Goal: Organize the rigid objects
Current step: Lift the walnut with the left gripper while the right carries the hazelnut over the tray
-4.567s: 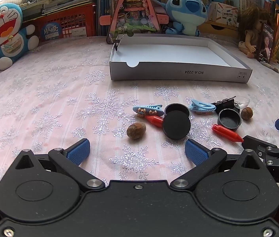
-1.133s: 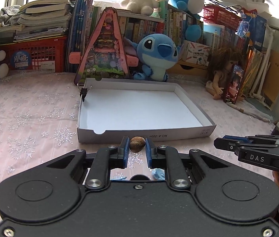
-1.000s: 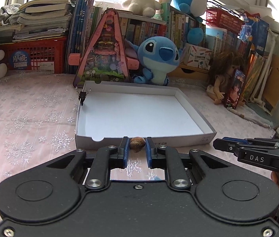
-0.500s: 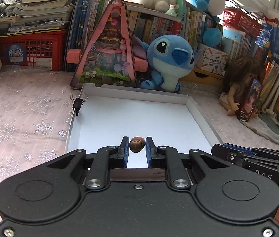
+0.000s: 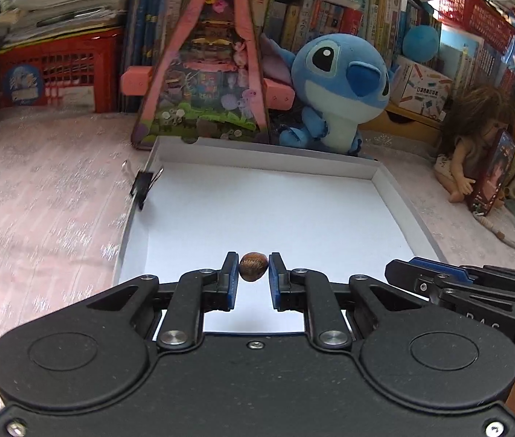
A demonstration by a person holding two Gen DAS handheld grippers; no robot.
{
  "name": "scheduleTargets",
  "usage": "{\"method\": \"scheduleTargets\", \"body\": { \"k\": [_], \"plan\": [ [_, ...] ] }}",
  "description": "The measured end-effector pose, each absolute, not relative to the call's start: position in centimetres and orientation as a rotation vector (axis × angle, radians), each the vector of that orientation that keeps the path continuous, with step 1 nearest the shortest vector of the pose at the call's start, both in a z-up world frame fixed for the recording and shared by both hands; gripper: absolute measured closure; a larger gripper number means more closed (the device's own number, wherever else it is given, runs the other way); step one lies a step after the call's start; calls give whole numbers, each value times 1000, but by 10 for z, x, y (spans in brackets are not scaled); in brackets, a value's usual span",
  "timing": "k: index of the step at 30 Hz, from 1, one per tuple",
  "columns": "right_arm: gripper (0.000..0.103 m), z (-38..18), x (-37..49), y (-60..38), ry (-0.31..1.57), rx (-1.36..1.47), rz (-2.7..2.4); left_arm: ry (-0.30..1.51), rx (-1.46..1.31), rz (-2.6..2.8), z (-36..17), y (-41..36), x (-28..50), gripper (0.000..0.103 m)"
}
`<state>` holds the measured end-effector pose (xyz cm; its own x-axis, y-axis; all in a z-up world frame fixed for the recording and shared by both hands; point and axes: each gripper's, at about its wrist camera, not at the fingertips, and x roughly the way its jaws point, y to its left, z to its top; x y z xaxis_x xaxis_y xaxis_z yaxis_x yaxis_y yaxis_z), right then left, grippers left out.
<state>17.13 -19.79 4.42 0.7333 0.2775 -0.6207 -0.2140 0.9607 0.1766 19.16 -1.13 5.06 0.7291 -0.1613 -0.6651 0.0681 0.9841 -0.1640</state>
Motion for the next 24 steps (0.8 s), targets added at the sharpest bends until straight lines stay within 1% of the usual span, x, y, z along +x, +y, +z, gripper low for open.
{"method": "scheduleTargets", "body": {
  "k": [5,7,9,14,24],
  "plan": [
    [75,31,204,-191,731,114,251,787,-141,-73,42,-21,233,87],
    [75,26,212,-191,752,129,248,780,-86,-78,41,-27,242,87],
    [75,24,218,-189,748,114,235,771,-55,-58,38,-31,247,87],
    [75,21,227,-185,744,102,226,806,-83,-38,27,-30,263,87],
    [75,11,241,-182,755,107,201,792,-30,-28,15,-39,276,87]
  ]
}}
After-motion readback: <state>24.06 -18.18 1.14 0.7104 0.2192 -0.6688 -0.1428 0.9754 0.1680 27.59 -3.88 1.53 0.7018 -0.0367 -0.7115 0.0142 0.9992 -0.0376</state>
